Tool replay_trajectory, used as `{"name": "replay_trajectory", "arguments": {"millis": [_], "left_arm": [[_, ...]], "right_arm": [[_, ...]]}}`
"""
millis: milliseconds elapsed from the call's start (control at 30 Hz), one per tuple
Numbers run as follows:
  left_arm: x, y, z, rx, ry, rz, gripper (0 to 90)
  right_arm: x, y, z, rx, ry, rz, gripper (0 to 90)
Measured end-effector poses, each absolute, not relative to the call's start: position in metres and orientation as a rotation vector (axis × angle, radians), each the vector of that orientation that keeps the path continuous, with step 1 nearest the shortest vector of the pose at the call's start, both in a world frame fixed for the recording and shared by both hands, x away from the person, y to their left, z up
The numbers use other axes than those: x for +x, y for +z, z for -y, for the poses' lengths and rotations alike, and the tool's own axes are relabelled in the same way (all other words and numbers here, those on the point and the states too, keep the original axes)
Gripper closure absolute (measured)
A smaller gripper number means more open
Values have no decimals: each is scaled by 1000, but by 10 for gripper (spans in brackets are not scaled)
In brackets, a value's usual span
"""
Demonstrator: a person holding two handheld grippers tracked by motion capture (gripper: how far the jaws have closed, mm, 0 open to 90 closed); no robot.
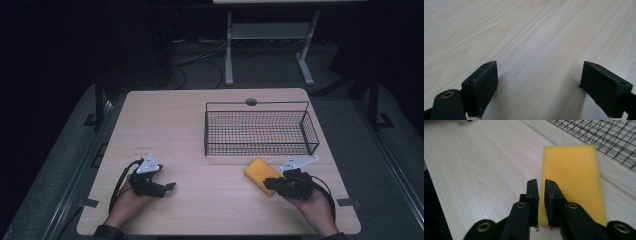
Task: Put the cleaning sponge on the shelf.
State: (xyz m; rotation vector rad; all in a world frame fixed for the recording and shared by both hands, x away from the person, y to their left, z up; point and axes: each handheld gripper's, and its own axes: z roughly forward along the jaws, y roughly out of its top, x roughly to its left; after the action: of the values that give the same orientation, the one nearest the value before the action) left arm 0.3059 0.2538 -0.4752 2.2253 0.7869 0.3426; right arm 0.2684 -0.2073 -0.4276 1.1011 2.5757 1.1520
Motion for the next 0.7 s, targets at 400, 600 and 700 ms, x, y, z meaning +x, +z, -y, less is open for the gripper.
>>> {"name": "replay_trajectory", "arguments": {"millis": [400,600,700], "left_arm": [[306,-475,-254,2220,343,-788,138],[306,-475,-254,2220,344,-788,138],[306,-475,-254,2220,343,-788,138]], "right_arm": [[279,-416,211,1152,1045,-2563,481],[284,-415,212,1179,1000,-2563,342],[287,-413,212,1190,968,-2560,274]]}}
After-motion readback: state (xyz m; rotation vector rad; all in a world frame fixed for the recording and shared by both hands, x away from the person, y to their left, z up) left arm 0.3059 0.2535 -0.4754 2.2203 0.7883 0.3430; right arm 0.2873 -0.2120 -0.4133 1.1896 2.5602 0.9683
